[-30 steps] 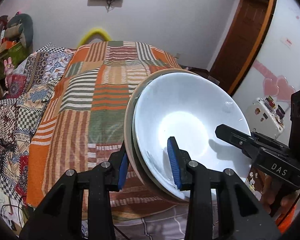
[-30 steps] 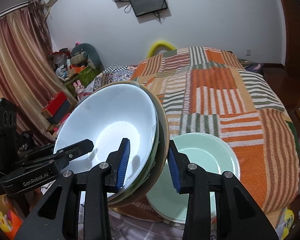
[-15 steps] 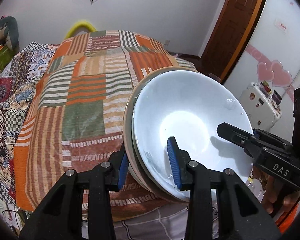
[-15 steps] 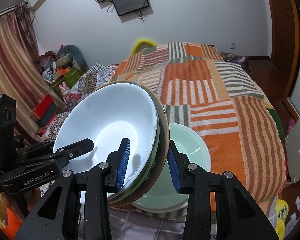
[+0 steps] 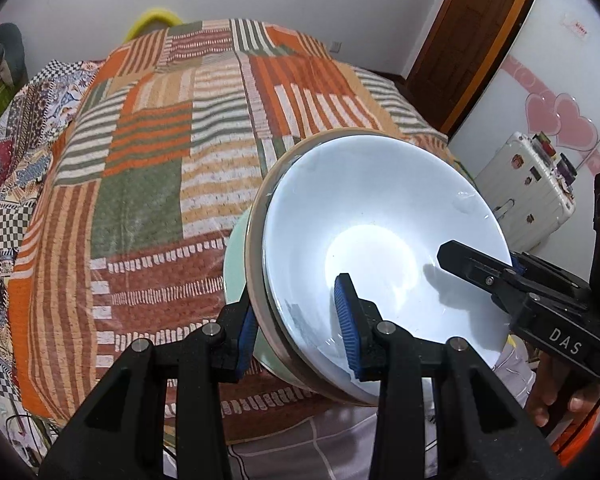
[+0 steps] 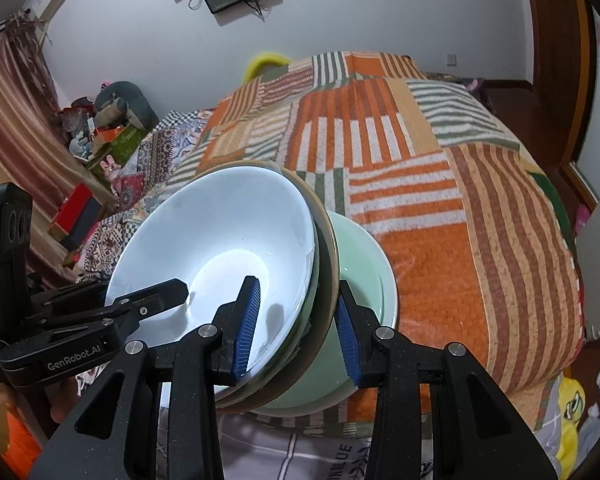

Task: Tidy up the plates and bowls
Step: 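Carry the nested stack onto the separate pale green plate with both grippers, then open both grippers and release the stack onto the plate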

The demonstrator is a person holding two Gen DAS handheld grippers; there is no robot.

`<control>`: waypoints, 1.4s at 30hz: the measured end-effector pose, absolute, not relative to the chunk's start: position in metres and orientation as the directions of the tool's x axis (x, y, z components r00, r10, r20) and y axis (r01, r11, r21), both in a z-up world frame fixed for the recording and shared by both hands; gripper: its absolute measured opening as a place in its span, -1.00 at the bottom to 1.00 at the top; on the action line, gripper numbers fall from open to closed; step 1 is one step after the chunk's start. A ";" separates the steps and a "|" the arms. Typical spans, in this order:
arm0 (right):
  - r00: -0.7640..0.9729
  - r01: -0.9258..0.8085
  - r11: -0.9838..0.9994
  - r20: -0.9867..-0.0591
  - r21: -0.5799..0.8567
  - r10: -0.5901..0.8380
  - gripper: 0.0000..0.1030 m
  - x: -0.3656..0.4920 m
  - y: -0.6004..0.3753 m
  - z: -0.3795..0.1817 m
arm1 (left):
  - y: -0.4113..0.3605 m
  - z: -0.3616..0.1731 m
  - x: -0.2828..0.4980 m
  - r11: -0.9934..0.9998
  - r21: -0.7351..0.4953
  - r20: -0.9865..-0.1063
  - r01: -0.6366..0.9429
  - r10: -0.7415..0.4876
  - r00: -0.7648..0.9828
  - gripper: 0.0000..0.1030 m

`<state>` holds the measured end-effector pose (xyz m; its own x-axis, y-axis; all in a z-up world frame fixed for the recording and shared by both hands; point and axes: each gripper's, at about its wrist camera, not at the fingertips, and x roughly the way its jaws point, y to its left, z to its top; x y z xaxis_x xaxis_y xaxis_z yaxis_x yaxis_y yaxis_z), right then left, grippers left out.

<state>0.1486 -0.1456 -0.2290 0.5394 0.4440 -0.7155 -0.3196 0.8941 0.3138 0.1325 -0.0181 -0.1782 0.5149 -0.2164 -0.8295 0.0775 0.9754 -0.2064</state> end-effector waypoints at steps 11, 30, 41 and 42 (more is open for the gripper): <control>0.501 -0.293 0.898 -0.746 0.329 0.438 -0.35 0.156 -0.151 -0.248 | -0.021 -0.202 0.146 0.975 -0.212 -0.860 0.066 -0.218 0.462 -0.29; 0.509 -0.317 0.899 -0.746 0.301 0.429 -0.04 0.159 -0.147 -0.249 | -0.018 -0.194 0.138 0.984 -0.165 -0.830 0.063 -0.173 0.531 -0.07; 0.575 -0.342 0.891 -0.684 0.298 0.449 0.01 0.138 -0.159 -0.209 | -0.005 -0.132 0.104 0.983 -0.168 -0.719 0.068 -0.170 0.674 -0.01; 0.588 -0.351 0.890 -0.671 0.292 0.452 0.01 0.134 -0.159 -0.201 | -0.005 -0.124 0.100 0.984 -0.166 -0.701 0.070 -0.168 0.693 0.03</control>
<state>0.1342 -0.1588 -0.2012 0.5880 0.4518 -0.6710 -0.3508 0.8899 0.2917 0.0997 -0.0051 -0.1237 0.6935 -0.1677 -0.7007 0.0699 0.9836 -0.1663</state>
